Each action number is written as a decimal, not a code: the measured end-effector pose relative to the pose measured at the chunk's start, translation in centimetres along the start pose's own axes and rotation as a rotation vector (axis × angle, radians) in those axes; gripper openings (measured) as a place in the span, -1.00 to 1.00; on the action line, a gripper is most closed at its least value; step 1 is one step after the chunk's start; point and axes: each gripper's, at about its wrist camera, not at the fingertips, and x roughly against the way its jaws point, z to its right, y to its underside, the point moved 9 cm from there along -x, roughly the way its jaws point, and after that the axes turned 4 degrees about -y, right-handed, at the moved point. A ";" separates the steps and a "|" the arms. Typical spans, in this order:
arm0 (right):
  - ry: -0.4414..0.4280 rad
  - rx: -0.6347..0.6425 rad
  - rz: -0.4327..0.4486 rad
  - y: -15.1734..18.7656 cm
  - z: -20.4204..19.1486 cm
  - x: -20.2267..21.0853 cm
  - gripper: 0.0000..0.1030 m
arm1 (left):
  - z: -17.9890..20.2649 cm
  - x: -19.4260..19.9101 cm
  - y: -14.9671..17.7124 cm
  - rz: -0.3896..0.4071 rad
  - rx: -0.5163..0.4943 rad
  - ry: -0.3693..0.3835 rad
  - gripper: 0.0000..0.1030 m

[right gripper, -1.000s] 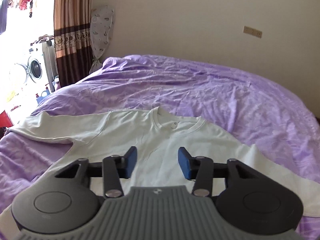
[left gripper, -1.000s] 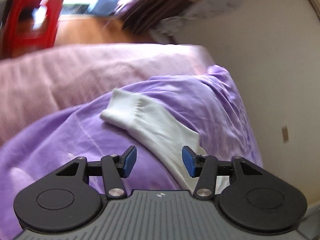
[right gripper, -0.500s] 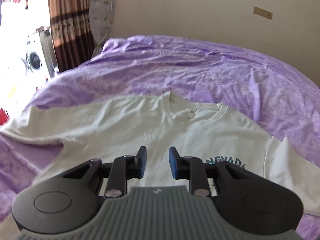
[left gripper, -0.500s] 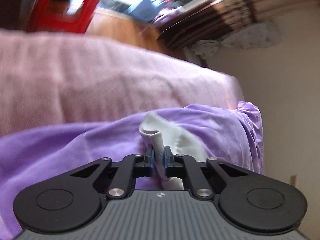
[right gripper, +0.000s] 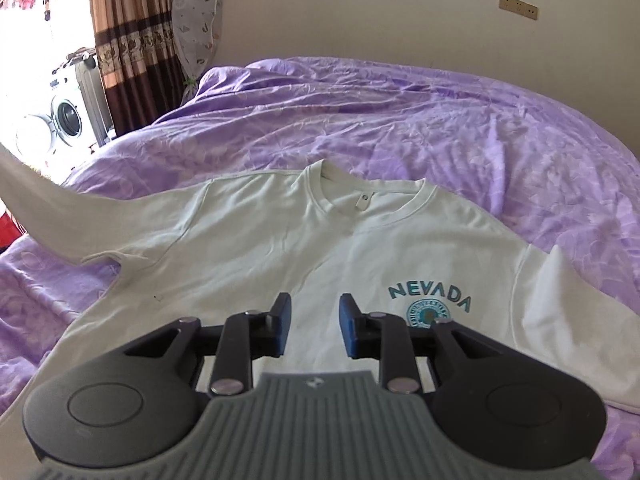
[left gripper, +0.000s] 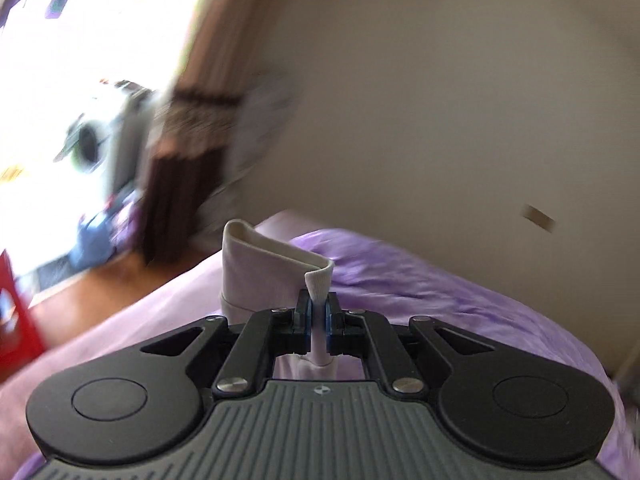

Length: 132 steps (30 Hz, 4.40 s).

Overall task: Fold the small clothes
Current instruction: 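Grasp a sleeve cuff with the left gripper while the right gripper hovers over the chest, then fold the held sleeve across the chest with the left gripper and release, then grasp the other sleeve cuff with the right gripper and lift it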

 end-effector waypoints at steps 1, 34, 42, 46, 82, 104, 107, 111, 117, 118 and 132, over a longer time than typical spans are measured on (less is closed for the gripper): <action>-0.004 -0.003 0.009 -0.1 0.1 0.5 -0.58 | 2.9 0.2 -0.2 0.011 -0.044 0.023 -0.89; -0.153 -0.585 -0.146 5.7 11.5 -4.3 -0.15 | 23.9 -8.7 31.3 -0.698 -0.415 0.555 0.07; -0.192 -0.704 -0.234 6.6 10.7 -9.1 -0.21 | 12.6 -11.9 24.5 -0.600 -0.381 0.265 0.07; -0.210 -0.733 -0.252 6.8 10.1 -11.1 -0.68 | 7.1 -12.9 22.4 -0.578 -0.335 0.145 0.07; 0.095 -0.417 -0.074 -2.9 18.5 -7.9 -0.97 | 6.0 -25.7 27.4 -0.628 0.084 0.099 0.06; 0.116 -0.490 -0.135 3.0 22.6 -9.9 -0.81 | 6.2 -27.3 26.8 -0.562 -0.038 0.060 -0.78; 0.138 -0.497 -0.120 3.4 23.2 -8.8 -0.41 | 5.1 -26.1 26.4 -0.589 -0.031 0.062 -0.60; 0.075 -0.550 -0.088 3.4 23.3 -7.0 -0.41 | 5.1 -23.5 26.1 -0.635 -0.022 0.105 -0.49; 0.019 -0.600 -0.103 4.0 22.0 -7.6 -0.41 | 5.6 -19.2 28.4 -0.702 -0.062 0.153 -0.49; 0.021 -0.601 -0.106 4.2 21.7 -7.7 -0.41 | 5.6 -18.8 29.1 -0.715 -0.091 0.150 -0.49; 0.240 -0.198 -0.316 7.6 18.7 -9.3 -0.46 | 4.2 -17.1 32.6 -0.771 -0.486 -0.083 -0.44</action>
